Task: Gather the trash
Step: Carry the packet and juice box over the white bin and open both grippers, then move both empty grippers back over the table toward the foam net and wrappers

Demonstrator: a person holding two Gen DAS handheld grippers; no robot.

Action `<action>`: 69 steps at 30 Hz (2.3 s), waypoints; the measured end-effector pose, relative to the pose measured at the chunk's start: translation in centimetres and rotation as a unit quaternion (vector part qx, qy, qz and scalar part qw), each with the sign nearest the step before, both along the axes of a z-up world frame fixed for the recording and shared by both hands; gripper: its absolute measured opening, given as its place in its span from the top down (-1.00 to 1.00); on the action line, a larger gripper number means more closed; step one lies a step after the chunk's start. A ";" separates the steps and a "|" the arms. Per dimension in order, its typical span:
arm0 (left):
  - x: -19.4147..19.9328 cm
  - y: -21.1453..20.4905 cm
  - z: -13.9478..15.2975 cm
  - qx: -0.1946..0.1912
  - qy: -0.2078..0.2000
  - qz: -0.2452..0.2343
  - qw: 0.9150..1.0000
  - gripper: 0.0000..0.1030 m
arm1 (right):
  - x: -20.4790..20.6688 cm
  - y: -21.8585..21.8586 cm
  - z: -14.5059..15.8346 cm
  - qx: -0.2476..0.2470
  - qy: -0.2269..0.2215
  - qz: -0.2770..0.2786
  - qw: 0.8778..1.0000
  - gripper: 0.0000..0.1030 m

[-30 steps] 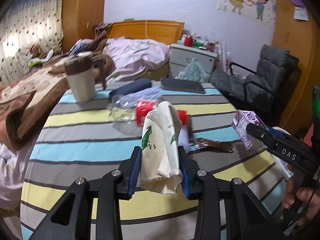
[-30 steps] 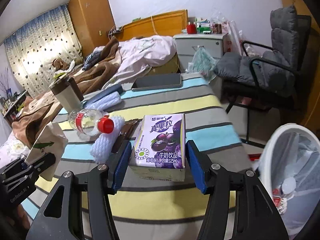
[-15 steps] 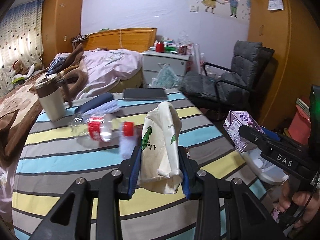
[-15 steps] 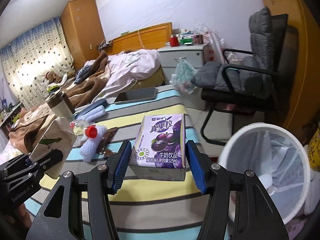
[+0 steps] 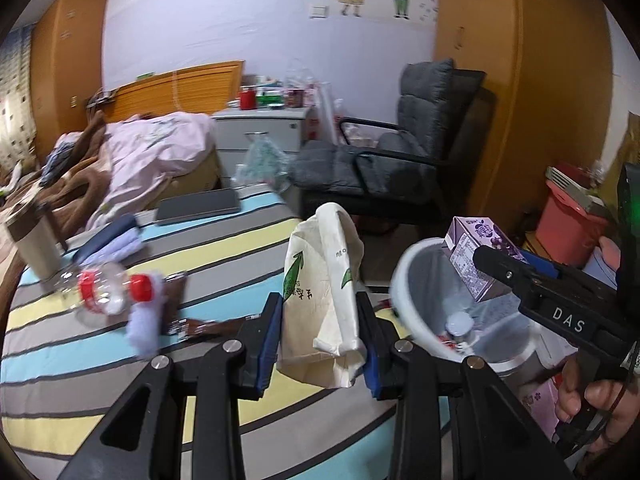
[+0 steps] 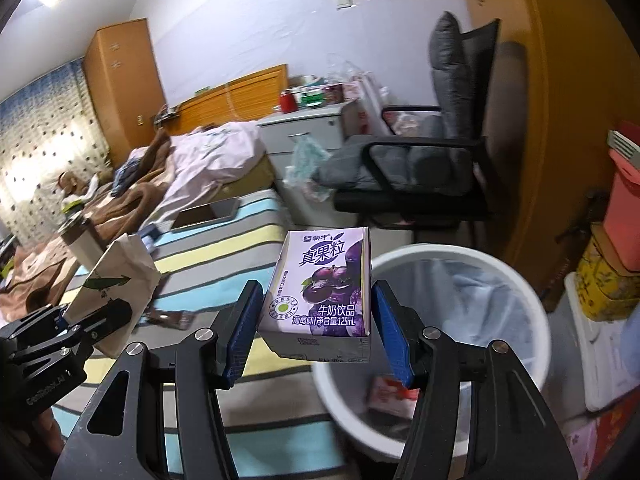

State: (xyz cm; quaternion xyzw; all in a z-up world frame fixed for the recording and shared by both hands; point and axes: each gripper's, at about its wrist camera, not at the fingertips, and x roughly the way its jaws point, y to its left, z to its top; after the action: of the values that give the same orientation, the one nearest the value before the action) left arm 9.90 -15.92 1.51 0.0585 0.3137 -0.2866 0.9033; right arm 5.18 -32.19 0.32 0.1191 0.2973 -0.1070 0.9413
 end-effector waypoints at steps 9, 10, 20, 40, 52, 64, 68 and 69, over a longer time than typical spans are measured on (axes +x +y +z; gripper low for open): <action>-0.5 -6.7 -0.7 -0.001 0.021 -0.068 0.997 0.28 | -2.4 -4.1 -0.6 -0.006 0.018 -0.049 0.999 -0.12; -0.6 -7.3 -0.8 0.000 0.022 -0.074 0.997 0.28 | -2.6 -4.7 -0.8 -0.004 0.023 -0.056 0.998 -0.12; -0.7 -12.3 -2.9 0.025 0.052 -0.109 0.992 0.26 | -3.1 -7.9 -2.8 0.004 0.065 -0.082 0.994 -0.13; -0.3 -13.3 -3.6 0.023 0.067 -0.106 0.992 -0.11 | -2.8 -9.2 -3.7 -0.016 0.084 -0.083 0.993 -0.21; -0.7 -10.9 -2.4 0.010 0.052 -0.089 0.995 -0.18 | -2.9 -8.0 -3.0 -0.015 0.068 -0.084 0.994 -0.22; -0.9 -7.2 -1.1 -0.004 0.034 -0.058 0.998 -0.18 | -2.9 -6.0 -1.9 -0.023 0.049 -0.066 0.996 -0.22; -0.9 -5.7 -1.1 -0.007 0.033 -0.045 0.998 -0.18 | -2.6 -4.9 -1.7 -0.024 0.042 -0.055 0.997 -0.22; -0.9 -5.3 -1.0 -0.007 0.031 -0.041 0.999 -0.18 | -2.5 -4.6 -1.6 -0.025 0.040 -0.052 0.997 -0.22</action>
State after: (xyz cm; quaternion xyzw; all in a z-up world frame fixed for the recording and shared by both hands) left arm 8.98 -21.24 0.47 0.0559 0.3365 -0.3275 0.8811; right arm 2.64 -36.80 -1.26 0.1065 0.3255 -0.1683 0.9243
